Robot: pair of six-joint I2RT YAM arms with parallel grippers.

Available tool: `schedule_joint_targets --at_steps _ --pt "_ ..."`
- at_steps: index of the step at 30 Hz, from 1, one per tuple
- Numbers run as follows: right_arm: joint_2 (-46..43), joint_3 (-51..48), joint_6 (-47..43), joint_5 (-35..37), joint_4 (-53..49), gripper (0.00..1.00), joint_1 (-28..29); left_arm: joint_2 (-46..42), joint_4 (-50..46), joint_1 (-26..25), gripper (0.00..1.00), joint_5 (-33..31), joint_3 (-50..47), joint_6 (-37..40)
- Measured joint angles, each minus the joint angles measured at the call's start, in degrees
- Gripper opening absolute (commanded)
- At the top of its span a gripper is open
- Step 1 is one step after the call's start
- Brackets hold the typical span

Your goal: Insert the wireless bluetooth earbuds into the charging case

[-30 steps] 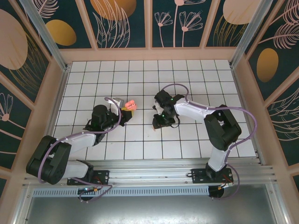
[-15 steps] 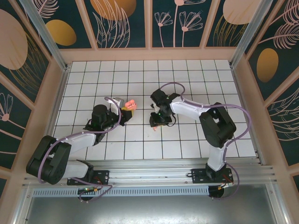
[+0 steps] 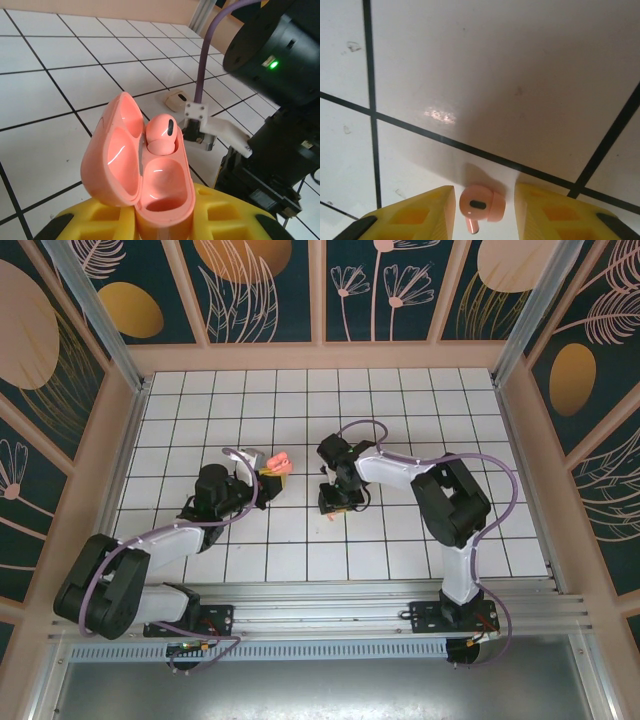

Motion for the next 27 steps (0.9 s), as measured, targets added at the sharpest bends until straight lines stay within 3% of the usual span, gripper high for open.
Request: schedule_joint_targets --at_steps 27 --pt "0.02 0.09 0.04 1.42 -0.24 0.28 0.26 -1.60 -0.09 0.00 0.22 -0.33 0.00 0.02"
